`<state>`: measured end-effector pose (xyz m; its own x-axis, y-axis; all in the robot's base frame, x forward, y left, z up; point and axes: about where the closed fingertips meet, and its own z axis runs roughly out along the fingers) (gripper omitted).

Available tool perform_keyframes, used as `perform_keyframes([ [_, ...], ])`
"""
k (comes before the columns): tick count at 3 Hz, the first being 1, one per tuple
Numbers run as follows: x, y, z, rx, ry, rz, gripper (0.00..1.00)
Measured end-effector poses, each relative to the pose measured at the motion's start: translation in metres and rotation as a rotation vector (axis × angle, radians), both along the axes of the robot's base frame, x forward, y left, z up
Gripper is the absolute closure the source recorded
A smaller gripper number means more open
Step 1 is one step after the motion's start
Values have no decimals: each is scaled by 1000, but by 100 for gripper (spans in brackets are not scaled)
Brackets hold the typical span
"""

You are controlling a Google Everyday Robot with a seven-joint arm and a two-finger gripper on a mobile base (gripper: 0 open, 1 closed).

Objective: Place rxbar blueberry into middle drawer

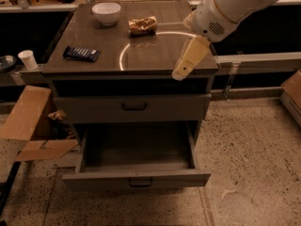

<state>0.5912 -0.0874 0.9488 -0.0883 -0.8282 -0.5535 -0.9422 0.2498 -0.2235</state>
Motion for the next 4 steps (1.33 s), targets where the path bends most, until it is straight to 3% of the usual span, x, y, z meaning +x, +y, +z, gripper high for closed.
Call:
perform_keyframes([
  [1, 4, 3, -2, 7, 0, 5, 0],
  [2, 34, 25, -16, 71, 2, 44, 0],
  [4, 109, 94, -28, 207, -11, 72, 0],
])
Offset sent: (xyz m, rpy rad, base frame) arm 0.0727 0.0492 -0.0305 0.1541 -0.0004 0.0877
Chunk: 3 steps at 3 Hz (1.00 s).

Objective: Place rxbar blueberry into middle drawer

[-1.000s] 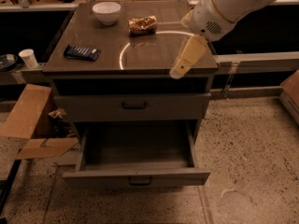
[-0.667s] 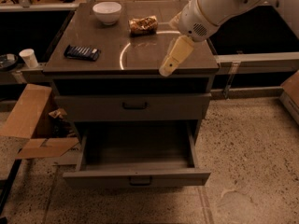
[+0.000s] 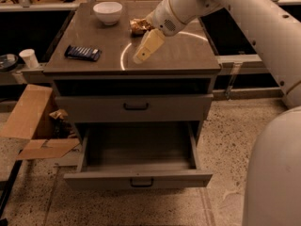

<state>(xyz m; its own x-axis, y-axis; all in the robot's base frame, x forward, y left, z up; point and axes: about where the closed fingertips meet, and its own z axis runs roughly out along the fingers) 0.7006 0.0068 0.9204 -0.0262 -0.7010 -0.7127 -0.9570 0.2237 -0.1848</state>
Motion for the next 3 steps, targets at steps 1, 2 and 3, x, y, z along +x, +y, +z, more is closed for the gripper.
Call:
perform_keyframes([
  [1, 27, 38, -13, 75, 6, 3, 0],
  [2, 27, 38, -13, 75, 6, 3, 0],
  [3, 45, 58, -20, 128, -3, -5, 0],
])
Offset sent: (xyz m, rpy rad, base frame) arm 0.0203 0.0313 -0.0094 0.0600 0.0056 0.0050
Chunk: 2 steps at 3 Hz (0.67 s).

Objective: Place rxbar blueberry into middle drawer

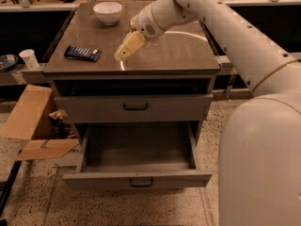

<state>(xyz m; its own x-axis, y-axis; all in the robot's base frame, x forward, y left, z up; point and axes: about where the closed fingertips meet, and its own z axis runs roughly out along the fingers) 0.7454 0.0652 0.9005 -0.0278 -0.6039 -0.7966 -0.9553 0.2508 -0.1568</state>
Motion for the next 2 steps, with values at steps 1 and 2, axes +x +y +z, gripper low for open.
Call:
perform_keyframes([
  [1, 25, 31, -6, 57, -5, 16, 0],
  [2, 47, 60, -10, 118, -1, 20, 0],
])
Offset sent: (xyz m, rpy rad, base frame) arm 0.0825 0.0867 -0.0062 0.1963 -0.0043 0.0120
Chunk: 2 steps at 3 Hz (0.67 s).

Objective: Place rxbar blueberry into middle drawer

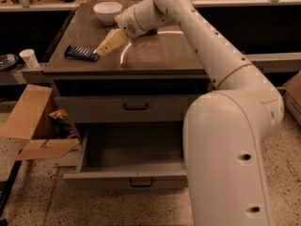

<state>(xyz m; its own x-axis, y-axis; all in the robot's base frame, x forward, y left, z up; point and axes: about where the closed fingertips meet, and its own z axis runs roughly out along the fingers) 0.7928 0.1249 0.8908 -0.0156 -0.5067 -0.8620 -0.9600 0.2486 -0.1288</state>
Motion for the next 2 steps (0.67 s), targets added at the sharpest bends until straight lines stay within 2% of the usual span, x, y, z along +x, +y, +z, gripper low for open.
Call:
perform_keyframes([
  [2, 25, 47, -17, 85, 33, 24, 0],
])
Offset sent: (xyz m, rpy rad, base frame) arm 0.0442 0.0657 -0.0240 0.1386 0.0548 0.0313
